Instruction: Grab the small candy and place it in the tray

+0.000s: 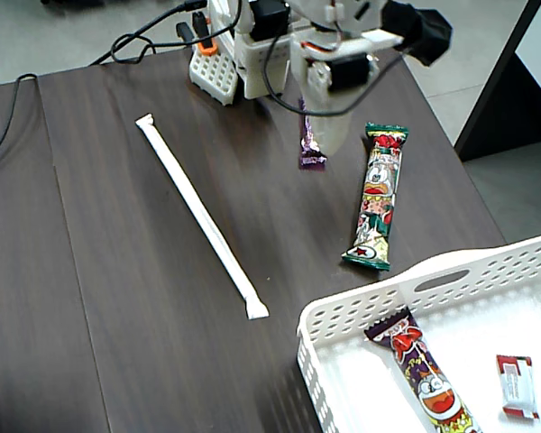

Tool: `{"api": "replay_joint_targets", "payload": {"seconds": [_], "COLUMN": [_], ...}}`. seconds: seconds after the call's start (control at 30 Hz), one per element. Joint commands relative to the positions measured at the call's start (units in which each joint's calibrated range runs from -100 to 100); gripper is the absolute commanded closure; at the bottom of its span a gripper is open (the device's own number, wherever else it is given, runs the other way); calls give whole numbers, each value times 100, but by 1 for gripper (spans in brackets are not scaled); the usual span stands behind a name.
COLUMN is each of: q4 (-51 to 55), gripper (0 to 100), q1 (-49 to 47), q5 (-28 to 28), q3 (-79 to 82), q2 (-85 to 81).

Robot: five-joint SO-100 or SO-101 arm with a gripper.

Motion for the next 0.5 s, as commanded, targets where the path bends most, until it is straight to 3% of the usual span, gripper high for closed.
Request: {"api": "replay_joint_targets", "payload": {"seconds": [0.0,0.47], "q4": [-174,-165], "gripper": [99,99], "q1": [34,41], "q5": [29,-23], "q3": [767,2795], "q2": [-1564,-4369]}}
